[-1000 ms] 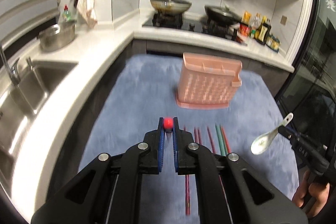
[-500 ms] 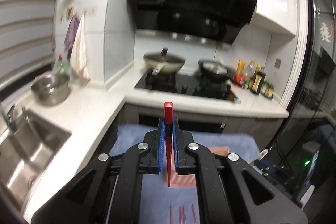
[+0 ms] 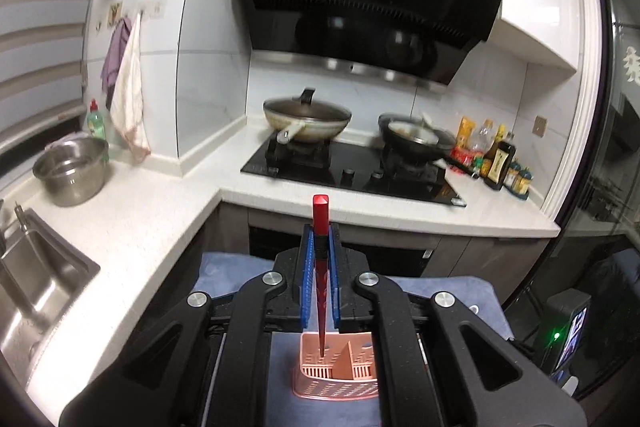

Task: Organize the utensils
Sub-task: 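Lower both into the pink holder and open both tools, then move both tools back over the remaining chopsticks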

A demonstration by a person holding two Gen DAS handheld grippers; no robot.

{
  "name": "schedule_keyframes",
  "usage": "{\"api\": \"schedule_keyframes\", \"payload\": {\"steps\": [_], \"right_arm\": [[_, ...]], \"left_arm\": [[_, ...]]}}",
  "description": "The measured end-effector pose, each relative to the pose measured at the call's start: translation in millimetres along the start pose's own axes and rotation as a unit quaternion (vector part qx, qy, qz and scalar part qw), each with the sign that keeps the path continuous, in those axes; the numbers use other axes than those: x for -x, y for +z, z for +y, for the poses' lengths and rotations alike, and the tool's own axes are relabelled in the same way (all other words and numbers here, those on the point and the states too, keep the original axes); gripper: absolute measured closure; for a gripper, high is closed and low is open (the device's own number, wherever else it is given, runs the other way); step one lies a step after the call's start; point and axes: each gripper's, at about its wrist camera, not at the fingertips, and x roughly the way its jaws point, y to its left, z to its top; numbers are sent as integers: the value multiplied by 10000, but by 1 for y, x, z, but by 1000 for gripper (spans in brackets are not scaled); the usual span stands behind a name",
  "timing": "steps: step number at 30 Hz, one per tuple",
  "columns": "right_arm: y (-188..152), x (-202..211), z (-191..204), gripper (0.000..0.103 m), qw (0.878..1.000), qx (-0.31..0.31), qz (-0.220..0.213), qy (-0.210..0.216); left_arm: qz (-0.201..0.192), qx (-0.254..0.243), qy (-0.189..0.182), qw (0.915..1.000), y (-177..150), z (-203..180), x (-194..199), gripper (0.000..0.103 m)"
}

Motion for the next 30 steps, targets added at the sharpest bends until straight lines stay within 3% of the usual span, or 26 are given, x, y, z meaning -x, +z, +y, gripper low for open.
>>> {"api": "schedule_keyframes", "payload": {"steps": [9,13,15,17,22,24,30], "right_arm": [[-13,-27,-4,95,9998,7,222,10],[-15,-18,-4,83,9999,69,102,-44],[-14,-11,-6,77,10000,34,56,-56],[-13,-4,-7,76,10000,21,3,-61],[-17,23,-6,71,9998,85,-139,-127],[-25,39,-5,68,9996,138,-180,-138],[-66,81,0,65,9991,341,-144,-212]], "left_arm": [[452,164,113,9988,-25,15,-39,96],[490,242,178,9983,-31,22,-38,91],[457,248,280,9983,-32,25,-34,74],[418,296,332,9981,-32,29,-27,67],[431,299,439,9977,-38,39,-4,65],[445,310,458,9975,-44,42,5,58],[727,182,513,9959,-88,48,38,56]]}}
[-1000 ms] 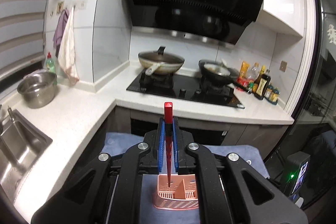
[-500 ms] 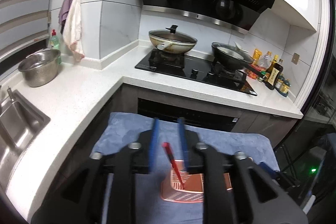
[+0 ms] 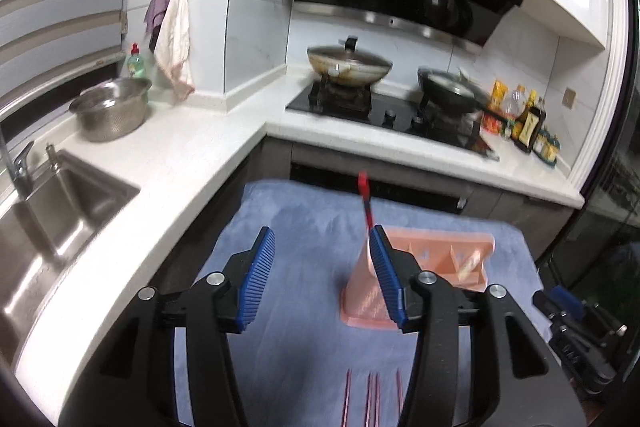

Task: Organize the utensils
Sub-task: 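Move both tools back over the remaining chopsticks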

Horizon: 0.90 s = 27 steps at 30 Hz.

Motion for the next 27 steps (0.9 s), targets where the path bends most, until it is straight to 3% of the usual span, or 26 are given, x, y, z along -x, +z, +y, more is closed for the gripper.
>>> {"api": "schedule_keyframes", "payload": {"steps": [10,15,22,27], "right_arm": [[-104,47,-1,64,9975,14,697,-94],[-154,59,3,64,9945,159,976,-333],[-206,65,11,64,9908,42,1323,-282],[-222,63,17,64,9896,118,1401,-309]], "left_arm": [[939,-426,36,9947,-115,7,22,56],[1368,-306,9,9901,-166,14,30,56],[1759,-235,-59,9841,-216,18,36,56],[1895,-276,-59,9815,-239,21,39,56]]}}
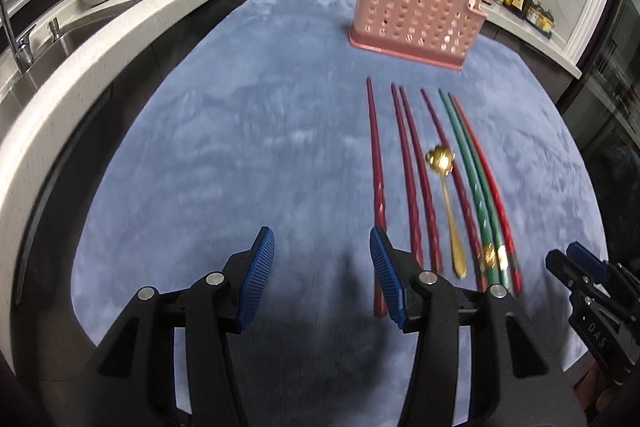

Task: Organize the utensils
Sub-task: 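Move both tools back over the remaining chopsticks, then grasp a red chopstick with the right tool while the left tool grasps a dark-red chopstick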

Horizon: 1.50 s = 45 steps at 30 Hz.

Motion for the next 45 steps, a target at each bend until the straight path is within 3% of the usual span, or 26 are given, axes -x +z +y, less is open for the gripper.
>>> {"api": "schedule_keyframes", "payload": {"steps": [7,19,45], "right_arm": [[-7,-9,8,64,9999,62,105,60],[-9,-24,14,81,9994,155,282,151],[-6,-41,18,88,9988,189,332,311]], "left_arm": [[59,-86,-46,9999,-16,-3,-4,55],[209,-149,-197,9995,-21,-13,-13,55],[349,-219,-217,9989,-26,-24,-32,55]]}}
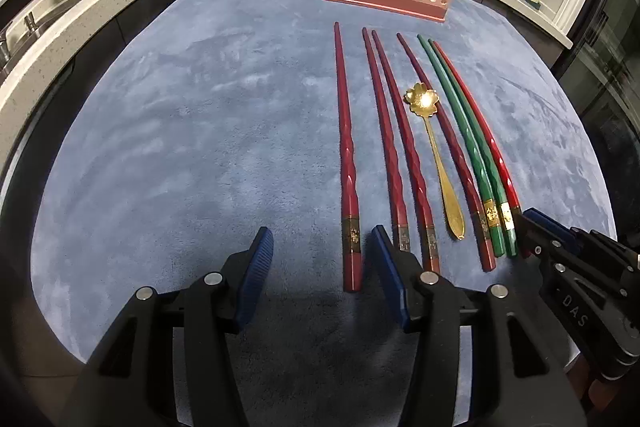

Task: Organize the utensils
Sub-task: 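Grasp a red chopstick with the right tool while the left tool grasps a dark-red chopstick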

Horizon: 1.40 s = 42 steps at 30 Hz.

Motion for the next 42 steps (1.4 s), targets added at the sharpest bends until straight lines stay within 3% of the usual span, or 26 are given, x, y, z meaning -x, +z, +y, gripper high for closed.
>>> {"api": "schedule_keyframes", "payload": {"steps": [3,6,14,22,42], "right_arm": [[0,-1,1,89,10000,24,-6,-3],[0,-1,1,91,10000,22,-3,6],[-1,3,-1,95,10000,-1,10,23],[1,20,-8,95,9999,-95,-142,24],[62,108,-30,96,9919,-410,-1202,57]], "left_arm": [[-14,-6,17,10000,-1,0,1,61],[-5,-19,-56,10000,-1,0,1,80],[43,35,-235,9997,-1,3,3,95],[-31,87,-310,9995,-1,5,19,95],[-1147,-48,-359,9927,59,3,106,96]]}}
